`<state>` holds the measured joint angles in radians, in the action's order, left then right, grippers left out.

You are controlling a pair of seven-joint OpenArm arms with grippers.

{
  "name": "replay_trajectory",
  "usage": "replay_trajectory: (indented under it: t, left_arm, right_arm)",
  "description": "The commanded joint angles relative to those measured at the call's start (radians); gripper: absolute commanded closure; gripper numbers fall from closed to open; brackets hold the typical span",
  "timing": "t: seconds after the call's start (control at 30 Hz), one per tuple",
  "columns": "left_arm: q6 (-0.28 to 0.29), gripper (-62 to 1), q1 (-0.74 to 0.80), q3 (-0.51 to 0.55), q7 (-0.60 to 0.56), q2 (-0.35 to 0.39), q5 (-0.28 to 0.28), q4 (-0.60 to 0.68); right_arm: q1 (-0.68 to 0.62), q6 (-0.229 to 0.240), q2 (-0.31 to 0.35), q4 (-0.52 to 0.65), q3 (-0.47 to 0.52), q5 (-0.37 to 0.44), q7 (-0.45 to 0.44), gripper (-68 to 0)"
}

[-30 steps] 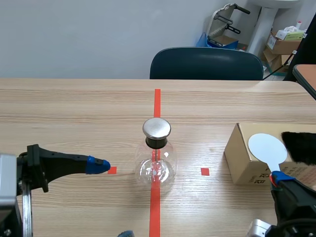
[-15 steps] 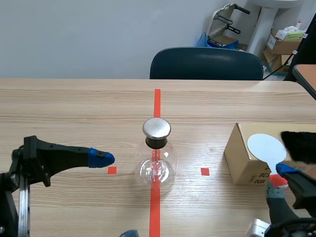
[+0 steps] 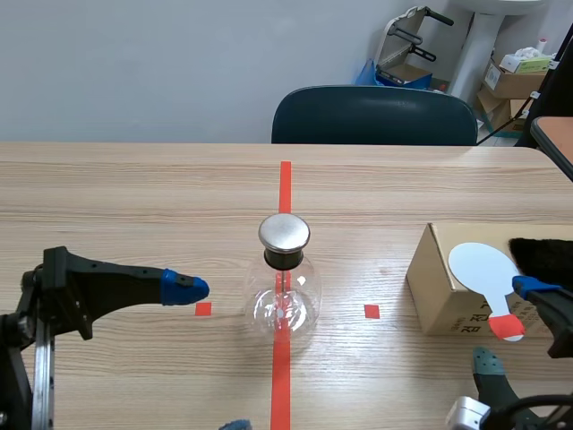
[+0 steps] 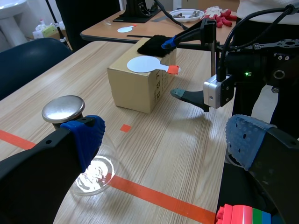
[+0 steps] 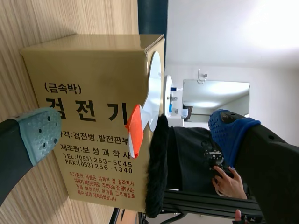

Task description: Do the electroscope experiment

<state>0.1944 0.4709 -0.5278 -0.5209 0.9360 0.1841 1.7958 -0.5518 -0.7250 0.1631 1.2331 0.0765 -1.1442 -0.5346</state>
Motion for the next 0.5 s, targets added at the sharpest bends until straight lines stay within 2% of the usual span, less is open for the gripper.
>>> replay_trajectory:
  t: [0.0, 0.47]
  left_arm:
    - [0.003, -55.5, 0.0, 0.003, -0.013, -0.005, 0.007, 0.021]
    - [0.002, -55.5, 0.0, 0.003, -0.013, -0.005, 0.007, 0.021]
  right_arm:
    - [0.006, -0.058, 0.009, 0.006, 0.001, 0.005, 0.016, -67.9]
    - [0.006, -0.058, 0.008, 0.006, 0.001, 0.003, 0.034, -67.9]
